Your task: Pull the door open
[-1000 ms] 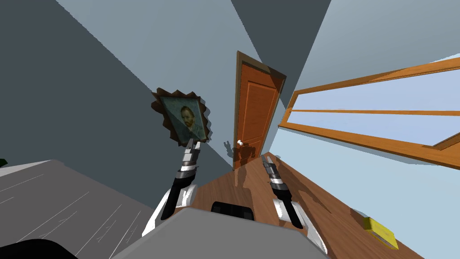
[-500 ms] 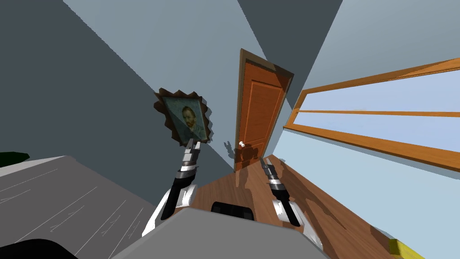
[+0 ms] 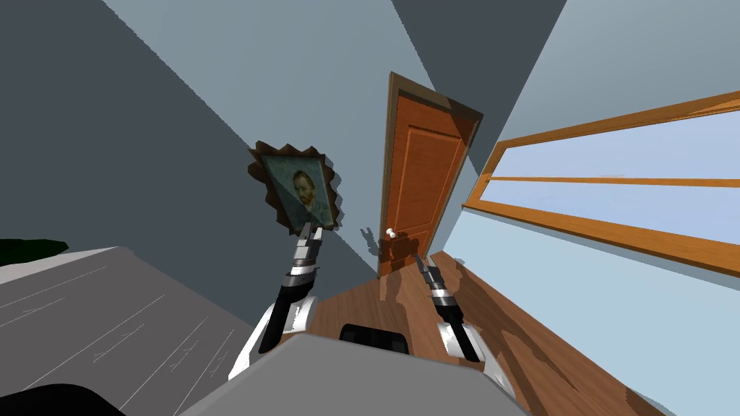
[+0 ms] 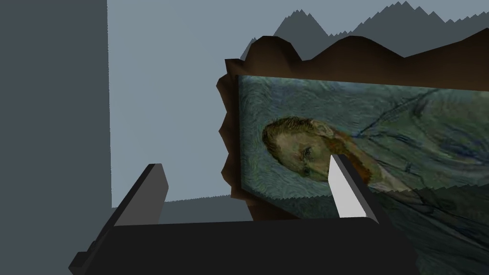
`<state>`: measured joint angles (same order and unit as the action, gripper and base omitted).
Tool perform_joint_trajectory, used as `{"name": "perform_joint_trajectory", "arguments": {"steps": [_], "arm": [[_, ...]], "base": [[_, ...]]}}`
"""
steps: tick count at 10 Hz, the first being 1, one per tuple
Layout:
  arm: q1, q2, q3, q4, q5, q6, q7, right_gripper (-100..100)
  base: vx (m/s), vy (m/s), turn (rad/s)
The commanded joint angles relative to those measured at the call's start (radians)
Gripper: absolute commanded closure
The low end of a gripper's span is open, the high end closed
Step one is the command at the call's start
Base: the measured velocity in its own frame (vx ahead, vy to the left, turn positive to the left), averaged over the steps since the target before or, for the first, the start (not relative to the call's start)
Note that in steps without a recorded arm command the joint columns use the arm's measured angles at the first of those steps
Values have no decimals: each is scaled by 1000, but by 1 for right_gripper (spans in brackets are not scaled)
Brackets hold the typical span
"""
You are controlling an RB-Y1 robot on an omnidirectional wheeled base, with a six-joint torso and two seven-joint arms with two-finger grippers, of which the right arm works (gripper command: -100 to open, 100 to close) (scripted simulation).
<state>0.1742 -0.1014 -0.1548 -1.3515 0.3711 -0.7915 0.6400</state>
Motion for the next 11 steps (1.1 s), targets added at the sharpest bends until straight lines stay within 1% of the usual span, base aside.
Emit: {"name": "perform_joint_trajectory", "arguments": {"steps": [1,2,7,8,11], "arm": [[-21,-4,-9,50,14,-13,40,-100],[-21,-4,-9,58,14,-13,40,-100],[-77,-9,-32,219,64,-41,160,-100],[-77,-9,-32,221,64,-41,160,-100],[-107,-11,-45,304,90,-56,225,-100]], "base": [[72,-29,150],[57,-32,51],[72,-44,119],[64,-29,41],[62,-37,114]]}}
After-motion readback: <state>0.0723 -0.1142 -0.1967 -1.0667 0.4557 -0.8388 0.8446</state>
